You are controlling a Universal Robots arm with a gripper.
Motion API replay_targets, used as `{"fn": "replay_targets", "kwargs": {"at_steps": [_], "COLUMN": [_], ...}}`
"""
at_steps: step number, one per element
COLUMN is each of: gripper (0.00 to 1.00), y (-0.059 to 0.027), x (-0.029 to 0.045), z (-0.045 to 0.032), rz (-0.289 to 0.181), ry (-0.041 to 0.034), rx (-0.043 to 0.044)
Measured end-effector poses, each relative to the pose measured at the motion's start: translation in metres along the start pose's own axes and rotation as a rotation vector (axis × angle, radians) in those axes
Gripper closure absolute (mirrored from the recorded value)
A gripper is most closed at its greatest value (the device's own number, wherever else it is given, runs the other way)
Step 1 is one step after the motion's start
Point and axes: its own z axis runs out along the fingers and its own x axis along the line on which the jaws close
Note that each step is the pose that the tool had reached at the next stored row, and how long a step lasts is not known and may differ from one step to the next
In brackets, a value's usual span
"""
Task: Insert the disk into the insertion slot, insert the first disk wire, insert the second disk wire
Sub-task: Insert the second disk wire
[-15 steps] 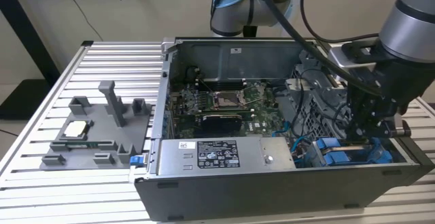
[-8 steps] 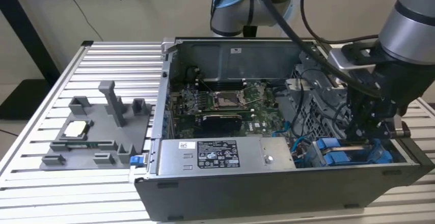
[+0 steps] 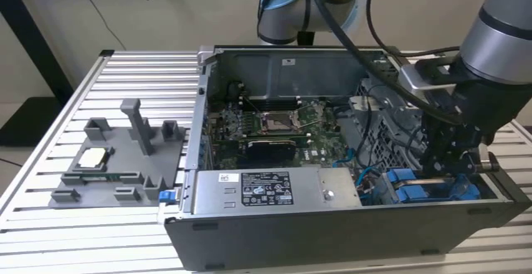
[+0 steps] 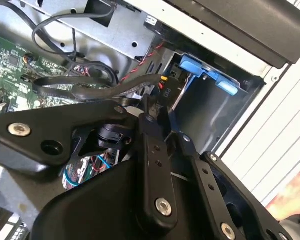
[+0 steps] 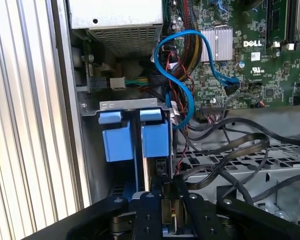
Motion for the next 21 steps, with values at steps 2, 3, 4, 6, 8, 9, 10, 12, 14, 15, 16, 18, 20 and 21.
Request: {"fn": "replay_targets", "kwargs": {"at_steps": [2, 3, 4, 6, 8, 9, 10, 12, 14, 15, 16, 18, 20, 21], "gripper": [0.76, 0.76, 0.76, 0.76, 0.76, 0.76, 0.76, 0.76, 0.76, 0.76, 0.76, 0.76, 0.76, 0.76], "y": [-0.0005, -0.0009, -0.0015, -0.0021, -0.0024, -0.0026, -0.0029, -0.0035, -0.0041, -0.0042, -0.0044, -0.0046, -0.0047, -0.0047], "x": [-0.0003, -0.0005, -0.0007, -0.0010, -0.0011, -0.0012, -0.0014, -0.0016, -0.0019, -0.0019, -0.0020, -0.0021, -0.0021, -0.0021], "z": [-0.0056, -0.0099, -0.0145, -0.0198, -0.0231, -0.0255, -0.0280, -0.0338, -0.0392, -0.0408, -0.0422, -0.0441, -0.0452, -0.0452], "rz": [0.000, 0.000, 0.000, 0.000, 0.000, 0.000, 0.000, 0.000, 0.000, 0.000, 0.000, 0.000, 0.001, 0.001], "ry": [-0.0019, -0.0016, -0.0013, -0.0010, -0.0013, -0.0011, -0.0012, -0.0010, -0.0009, -0.0009, -0.0009, -0.0009, -0.0009, -0.0010], "rx": [-0.0020, -0.0026, -0.0032, -0.0038, -0.0040, -0.0041, -0.0044, -0.0059, -0.0077, -0.0080, -0.0081, -0.0082, -0.0082, -0.0083]}}
